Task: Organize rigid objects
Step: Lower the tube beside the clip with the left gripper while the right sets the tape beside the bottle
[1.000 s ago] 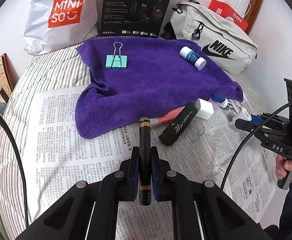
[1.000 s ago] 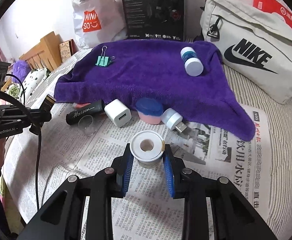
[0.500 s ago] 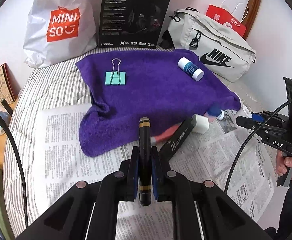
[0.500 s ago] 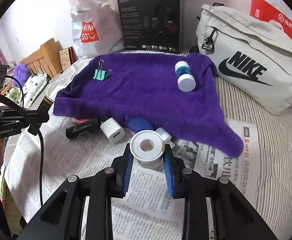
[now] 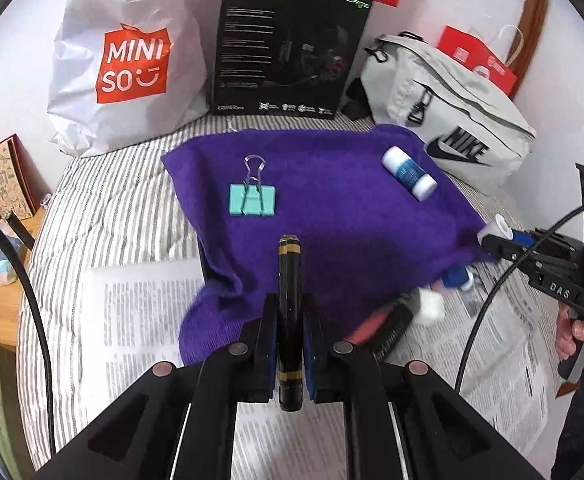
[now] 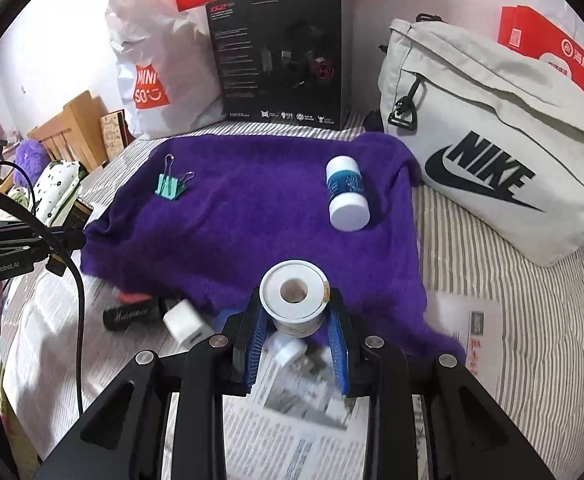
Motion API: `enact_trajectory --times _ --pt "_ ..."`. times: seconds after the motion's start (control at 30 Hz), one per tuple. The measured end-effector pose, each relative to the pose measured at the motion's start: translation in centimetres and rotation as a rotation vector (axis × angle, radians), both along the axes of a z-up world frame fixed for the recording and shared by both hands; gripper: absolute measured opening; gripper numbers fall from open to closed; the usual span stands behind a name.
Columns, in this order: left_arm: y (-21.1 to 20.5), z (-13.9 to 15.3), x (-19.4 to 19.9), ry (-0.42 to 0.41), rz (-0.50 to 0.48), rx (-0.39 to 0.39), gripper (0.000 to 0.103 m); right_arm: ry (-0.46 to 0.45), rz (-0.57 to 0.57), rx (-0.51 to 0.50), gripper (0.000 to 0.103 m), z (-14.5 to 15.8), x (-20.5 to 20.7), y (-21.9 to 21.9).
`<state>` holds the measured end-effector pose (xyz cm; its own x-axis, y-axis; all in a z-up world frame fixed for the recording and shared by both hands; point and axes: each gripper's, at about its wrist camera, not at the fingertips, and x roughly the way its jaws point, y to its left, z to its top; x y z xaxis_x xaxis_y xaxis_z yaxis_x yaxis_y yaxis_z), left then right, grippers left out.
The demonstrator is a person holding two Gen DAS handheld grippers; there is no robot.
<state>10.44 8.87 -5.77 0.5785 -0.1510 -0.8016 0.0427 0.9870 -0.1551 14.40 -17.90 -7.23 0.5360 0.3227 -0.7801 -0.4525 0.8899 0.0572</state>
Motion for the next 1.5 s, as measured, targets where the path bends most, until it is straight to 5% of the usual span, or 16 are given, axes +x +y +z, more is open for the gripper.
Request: enact_trajectory --times 0.87,1.5 --pt "1.4 -4.0 7.8 0.093 0.036 0.011 0.011 0.071 -0.031 -0.048 0.029 -3.8 7.4 0.2" --pt "0.2 -5.0 10.1 0.169 0.029 0.113 0.011 0.056 -0.004 -0.078 0.029 -5.1 9.1 1.3"
